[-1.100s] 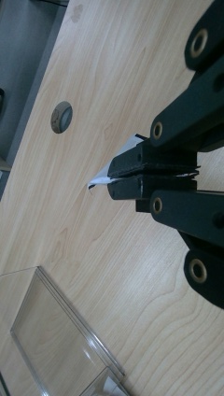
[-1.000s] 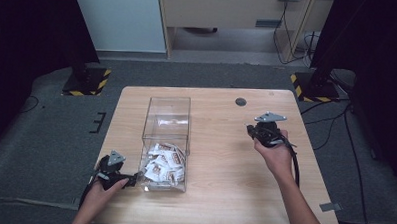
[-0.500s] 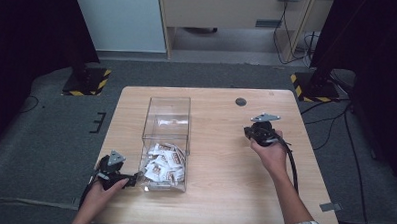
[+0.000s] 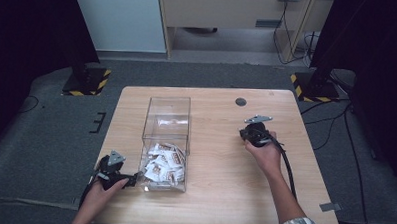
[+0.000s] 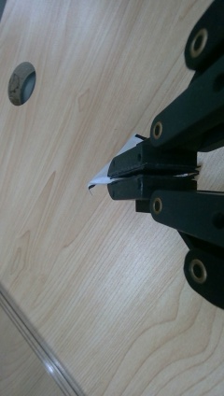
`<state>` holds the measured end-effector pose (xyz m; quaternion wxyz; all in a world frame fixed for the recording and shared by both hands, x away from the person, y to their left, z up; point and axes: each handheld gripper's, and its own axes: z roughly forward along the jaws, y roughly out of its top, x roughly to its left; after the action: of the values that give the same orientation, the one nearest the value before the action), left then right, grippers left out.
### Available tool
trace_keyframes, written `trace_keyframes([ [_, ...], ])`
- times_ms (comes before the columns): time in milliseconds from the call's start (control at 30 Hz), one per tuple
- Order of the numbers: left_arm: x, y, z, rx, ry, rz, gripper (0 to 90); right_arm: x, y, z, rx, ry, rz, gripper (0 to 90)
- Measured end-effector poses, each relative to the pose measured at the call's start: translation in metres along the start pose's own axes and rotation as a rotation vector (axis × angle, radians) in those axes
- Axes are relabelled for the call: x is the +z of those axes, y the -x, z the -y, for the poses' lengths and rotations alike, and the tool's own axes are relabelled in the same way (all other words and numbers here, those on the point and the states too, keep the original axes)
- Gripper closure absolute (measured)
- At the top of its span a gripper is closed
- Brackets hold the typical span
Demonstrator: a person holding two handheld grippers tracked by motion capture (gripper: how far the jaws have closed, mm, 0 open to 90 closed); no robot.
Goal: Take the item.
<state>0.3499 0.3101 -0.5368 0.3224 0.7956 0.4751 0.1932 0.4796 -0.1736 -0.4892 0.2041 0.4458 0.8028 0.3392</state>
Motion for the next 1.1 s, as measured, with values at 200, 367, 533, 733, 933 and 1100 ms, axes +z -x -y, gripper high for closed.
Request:
trace_keyframes([
  [200,0.0,0.0,0.0,0.0,0.0,0.0,0.0,0.005,-0.002,0.001,-0.001,-0.004,-0.004,87.4],
  [367,0.0,0.0,0.0,0.0,0.0,0.0,0.0,0.009,-0.005,0.001,-0.001,-0.013,-0.01,83.2],
  [533,0.0,0.0,0.0,0.0,0.0,0.0,0.0,0.008,-0.006,0.0,-0.006,-0.019,-0.016,78.2],
  [733,0.0,0.0,0.0,0.0,0.0,0.0,0.0,0.006,-0.005,-0.001,0.007,-0.02,-0.013,70.4],
  [933,0.0,0.0,0.0,0.0,0.0,0.0,0.0,-0.003,-0.006,-0.005,0.025,0.002,-0.023,59.5],
  [1100,0.0,0.0,0.0,0.0,0.0,0.0,0.0,-0.012,-0.008,-0.01,0.049,0.007,-0.027,37.5],
])
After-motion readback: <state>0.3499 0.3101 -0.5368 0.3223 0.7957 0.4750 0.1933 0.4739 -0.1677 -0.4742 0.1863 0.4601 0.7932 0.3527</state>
